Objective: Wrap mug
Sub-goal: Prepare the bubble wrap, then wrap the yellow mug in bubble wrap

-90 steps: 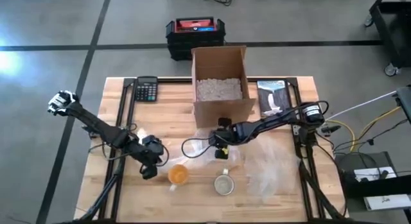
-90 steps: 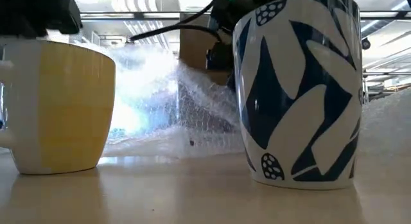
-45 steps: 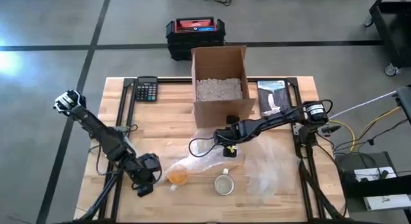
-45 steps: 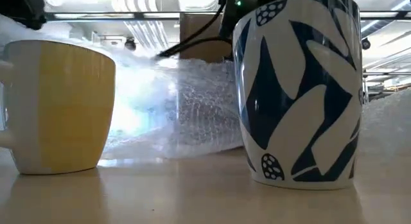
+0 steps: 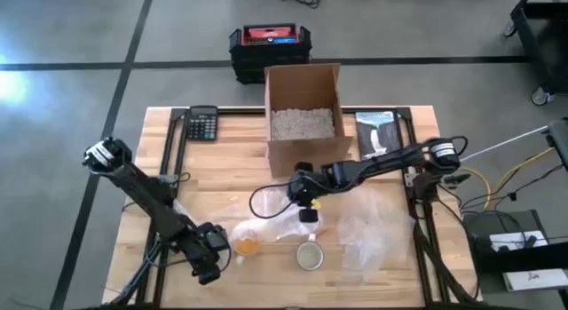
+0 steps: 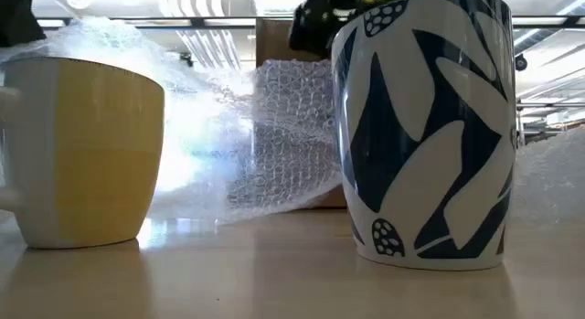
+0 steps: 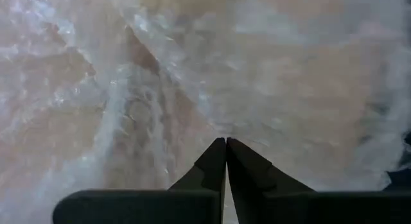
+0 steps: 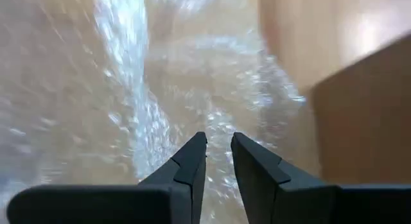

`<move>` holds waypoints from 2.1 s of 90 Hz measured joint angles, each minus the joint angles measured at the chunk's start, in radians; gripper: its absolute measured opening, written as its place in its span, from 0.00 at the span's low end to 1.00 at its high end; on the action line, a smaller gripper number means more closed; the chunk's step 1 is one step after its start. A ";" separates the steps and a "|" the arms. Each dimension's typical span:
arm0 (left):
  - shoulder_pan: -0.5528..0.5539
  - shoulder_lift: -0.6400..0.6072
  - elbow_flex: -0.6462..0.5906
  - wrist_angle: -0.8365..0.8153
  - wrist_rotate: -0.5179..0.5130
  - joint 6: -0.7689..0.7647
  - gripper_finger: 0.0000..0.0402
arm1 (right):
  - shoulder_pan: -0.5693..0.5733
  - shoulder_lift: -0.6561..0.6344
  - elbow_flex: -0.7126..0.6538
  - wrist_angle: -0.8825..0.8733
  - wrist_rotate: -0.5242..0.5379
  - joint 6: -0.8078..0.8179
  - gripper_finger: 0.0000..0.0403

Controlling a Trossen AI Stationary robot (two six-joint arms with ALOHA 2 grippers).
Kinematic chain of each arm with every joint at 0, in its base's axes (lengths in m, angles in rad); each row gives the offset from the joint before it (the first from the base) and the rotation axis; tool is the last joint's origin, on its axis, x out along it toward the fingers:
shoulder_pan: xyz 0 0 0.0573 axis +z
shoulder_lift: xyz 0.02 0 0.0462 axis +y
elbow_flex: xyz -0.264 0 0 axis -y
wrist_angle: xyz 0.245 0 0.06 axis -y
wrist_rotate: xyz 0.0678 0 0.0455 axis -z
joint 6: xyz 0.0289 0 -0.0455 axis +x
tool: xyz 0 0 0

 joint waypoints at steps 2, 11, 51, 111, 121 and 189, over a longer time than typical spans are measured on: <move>-0.002 0.007 0.000 -0.005 0.000 0.000 0.00 | -0.002 0.020 0.000 0.002 -0.001 -0.002 0.14; -0.002 0.029 -0.001 -0.048 -0.001 0.002 0.00 | -0.009 0.084 -0.001 -0.034 0.003 -0.010 0.10; 0.037 0.001 0.000 -0.293 -0.279 0.086 0.00 | 0.038 0.056 -0.049 -0.437 0.088 0.238 0.00; 0.069 -0.190 0.216 -0.588 -0.372 0.288 0.01 | 0.133 -0.221 -0.148 -0.494 0.132 0.472 0.05; 0.069 -0.244 0.221 -0.585 -0.381 0.288 0.06 | 0.140 -0.285 -0.124 -0.495 0.132 0.471 0.15; 0.001 -0.212 0.134 -0.399 -0.354 0.131 0.53 | 0.176 0.168 0.472 -0.039 0.017 0.261 0.49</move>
